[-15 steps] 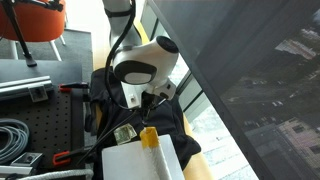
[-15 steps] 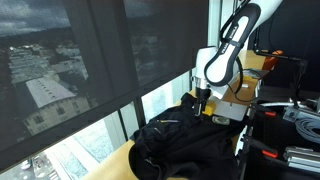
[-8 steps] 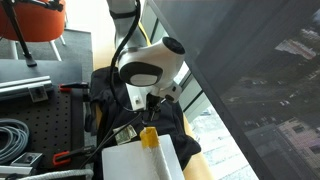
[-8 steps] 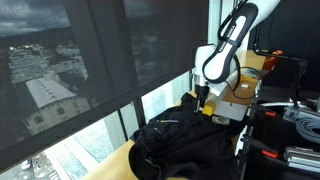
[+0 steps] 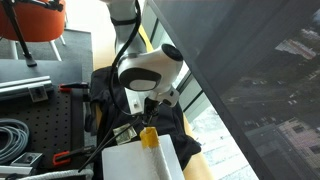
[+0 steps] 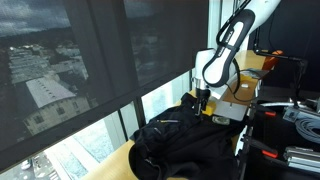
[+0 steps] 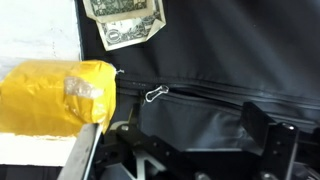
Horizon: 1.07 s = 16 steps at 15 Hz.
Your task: Close the zip of the jersey
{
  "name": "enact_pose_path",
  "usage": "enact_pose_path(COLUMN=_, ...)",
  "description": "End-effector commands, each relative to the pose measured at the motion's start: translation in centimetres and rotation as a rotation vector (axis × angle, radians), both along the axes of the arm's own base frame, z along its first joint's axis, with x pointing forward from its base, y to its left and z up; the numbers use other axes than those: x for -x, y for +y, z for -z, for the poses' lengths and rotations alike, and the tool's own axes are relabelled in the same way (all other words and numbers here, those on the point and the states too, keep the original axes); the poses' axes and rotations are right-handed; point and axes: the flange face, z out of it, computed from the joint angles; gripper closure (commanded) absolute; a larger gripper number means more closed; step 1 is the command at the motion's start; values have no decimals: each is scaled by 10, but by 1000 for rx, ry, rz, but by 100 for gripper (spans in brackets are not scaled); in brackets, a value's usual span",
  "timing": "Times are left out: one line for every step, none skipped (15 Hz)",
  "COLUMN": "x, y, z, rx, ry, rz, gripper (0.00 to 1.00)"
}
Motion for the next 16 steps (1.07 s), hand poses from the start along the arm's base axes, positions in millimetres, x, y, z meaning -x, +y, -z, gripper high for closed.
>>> enact_pose_path(x=-12, y=-12, z=12, rx=21, ry=14, rz=14, gripper=0)
enact_pose_path(x=-14, y=-14, z=15, rx=22, ry=13, rz=16, gripper=0)
enact_pose_path(x=-16, y=-15, z=17, rx=23, ry=14, rz=19, gripper=0)
enact_pose_path(x=-18, y=-15, z=19, rx=23, ry=14, rz=21, gripper=0)
enact_pose_path(x=-19, y=-15, z=22, rx=23, ry=16, rz=21, gripper=0)
enact_pose_path(x=-19, y=-14, z=25, rx=23, ry=19, rz=18, gripper=0)
enact_pose_path(x=-19, y=-12, z=27, rx=21, ry=23, rz=15, gripper=0)
enact_pose_path(x=-19, y=-10, z=28, rx=20, ry=26, rz=12, gripper=0)
enact_pose_path(x=-19, y=-8, z=30, rx=20, ry=29, rz=10, gripper=0)
enact_pose_path(x=-18, y=-7, z=31, rx=19, ry=33, rz=8, gripper=0)
enact_pose_path(x=-16, y=-6, z=32, rx=21, ry=38, rz=7, gripper=0)
enact_pose_path(x=-15, y=-7, z=35, rx=29, ry=41, rz=3, gripper=0)
enact_pose_path(x=-14, y=-8, z=36, rx=31, ry=45, rz=3, gripper=0)
enact_pose_path(x=-14, y=-11, z=36, rx=34, ry=45, rz=4, gripper=0)
enact_pose_path(x=-14, y=-14, z=35, rx=36, ry=45, rz=6, gripper=0)
enact_pose_path(x=-15, y=-16, z=33, rx=36, ry=45, rz=7, gripper=0)
